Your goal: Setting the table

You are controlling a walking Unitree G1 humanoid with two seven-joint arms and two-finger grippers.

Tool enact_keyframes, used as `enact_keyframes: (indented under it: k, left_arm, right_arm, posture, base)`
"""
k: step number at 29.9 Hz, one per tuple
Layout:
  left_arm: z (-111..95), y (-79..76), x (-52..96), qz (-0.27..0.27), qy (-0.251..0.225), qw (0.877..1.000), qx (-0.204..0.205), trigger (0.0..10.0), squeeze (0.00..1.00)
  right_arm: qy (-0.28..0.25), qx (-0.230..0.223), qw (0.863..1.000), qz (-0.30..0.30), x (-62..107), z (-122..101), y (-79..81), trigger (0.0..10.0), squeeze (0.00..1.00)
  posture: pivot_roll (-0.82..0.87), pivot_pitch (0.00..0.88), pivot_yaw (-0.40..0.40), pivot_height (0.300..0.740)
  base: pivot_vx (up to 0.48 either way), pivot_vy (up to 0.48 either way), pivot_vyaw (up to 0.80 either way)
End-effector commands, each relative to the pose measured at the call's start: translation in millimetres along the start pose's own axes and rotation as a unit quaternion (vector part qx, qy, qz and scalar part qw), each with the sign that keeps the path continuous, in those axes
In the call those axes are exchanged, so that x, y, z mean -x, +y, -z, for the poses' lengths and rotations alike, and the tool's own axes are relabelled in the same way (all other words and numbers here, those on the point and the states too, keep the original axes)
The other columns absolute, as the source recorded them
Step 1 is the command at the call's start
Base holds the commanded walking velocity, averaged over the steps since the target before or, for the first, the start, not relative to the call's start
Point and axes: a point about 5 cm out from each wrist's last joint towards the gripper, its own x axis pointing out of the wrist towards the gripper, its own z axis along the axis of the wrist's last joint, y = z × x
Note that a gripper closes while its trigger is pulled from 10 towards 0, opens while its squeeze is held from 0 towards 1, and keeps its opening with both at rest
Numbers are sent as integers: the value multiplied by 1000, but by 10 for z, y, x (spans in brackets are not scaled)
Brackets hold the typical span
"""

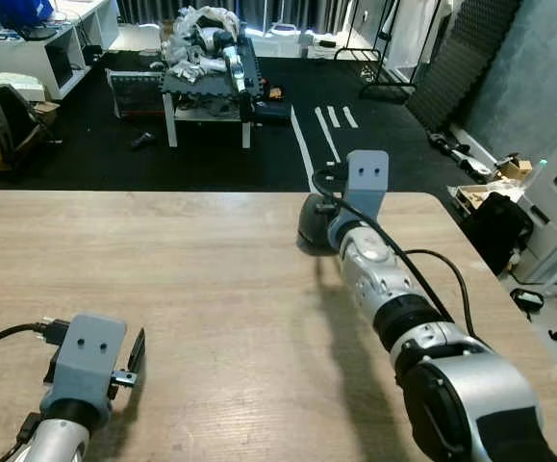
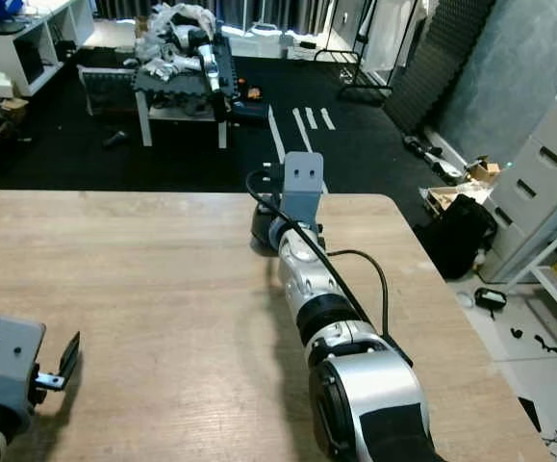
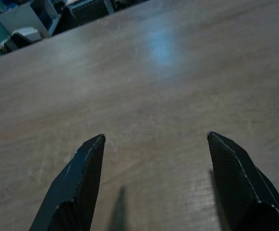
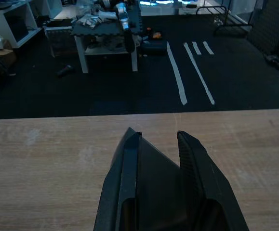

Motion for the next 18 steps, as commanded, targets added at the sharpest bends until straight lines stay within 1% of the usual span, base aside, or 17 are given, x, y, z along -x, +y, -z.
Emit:
enact_keyframes:
  k: [1, 5, 6, 8, 10, 11, 12, 13, 14, 15, 16, 17, 18]
  left_arm:
    - [42, -2, 70, -2, 16, 1000, 1, 10000, 0]
    - [4, 40, 141, -7, 13, 1000, -5, 10000, 0]
    - [-34, 79, 167, -9, 6, 1000, -9, 10000, 0]
    - [-153, 206, 248, -9, -11, 1000, -24, 10000, 0]
    - [-266, 331, 315, -9, -25, 999, -43, 10000, 0]
    - [-296, 368, 333, -10, -27, 998, -49, 10000, 0]
    - [-296, 368, 333, -10, -27, 998, -49, 10000, 0]
    - [-318, 410, 351, -13, -27, 998, -55, 10000, 0]
    - [-318, 410, 351, -13, -27, 998, -55, 10000, 0]
    - [-322, 464, 371, -17, -23, 998, -63, 10000, 0]
    - [-322, 464, 371, -17, -23, 998, -63, 10000, 0]
    - [-318, 475, 374, -19, -21, 998, -64, 10000, 0]
    - [-312, 462, 376, -19, -18, 998, -64, 10000, 0]
  right_arm:
    - [5, -9, 1000, 0, 3, 22, 29, 10000, 0]
    - [3, -10, 1000, 1, 2, 20, 18, 10000, 0]
    - [3, -11, 1000, 3, -1, 15, 1, 10000, 0]
    - [-3, -18, 1000, 11, -12, -20, -52, 10000, 0]
    - [-13, -34, 999, 19, -23, -67, -98, 10000, 0]
    - [-16, -41, 999, 21, -27, -84, -111, 10000, 0]
    - [-16, -41, 999, 21, -27, -84, -111, 10000, 0]
    - [-23, -48, 998, 23, -32, -115, -121, 10000, 0]
    - [-23, -48, 998, 23, -32, -115, -121, 10000, 0]
    - [-32, -59, 998, 16, -42, -166, -109, 10000, 0]
    - [-32, -59, 998, 16, -42, -166, -109, 10000, 0]
    - [-33, -63, 997, 7, -46, -180, -89, 10000, 0]
    - [-22, -62, 998, -16, -49, -168, -32, 10000, 0]
  posture:
    - [250, 270, 7, 740]
    - [264, 289, 1, 740]
    - [266, 291, 1, 740]
    - [282, 303, 1, 740]
    - [296, 310, 2, 740]
    - [296, 310, 2, 740]
    - [296, 310, 2, 740]
    - [306, 311, 2, 740]
    - [306, 311, 2, 740]
    - [314, 311, 5, 740]
    - [314, 311, 5, 740]
    - [314, 312, 4, 740]
    - [314, 313, 1, 740]
  base:
    - [0, 0, 0]
    - [0, 0, 0]
    - [0, 0, 0]
    - [0, 0, 0]
    - [0, 0, 0]
    - [0, 0, 0]
    - [0, 0, 0]
    - [0, 0, 0]
    - [0, 0, 0]
    - [0, 0, 0]
    - [0, 0, 0]
    - [0, 0, 0]
    - [0, 0, 0]
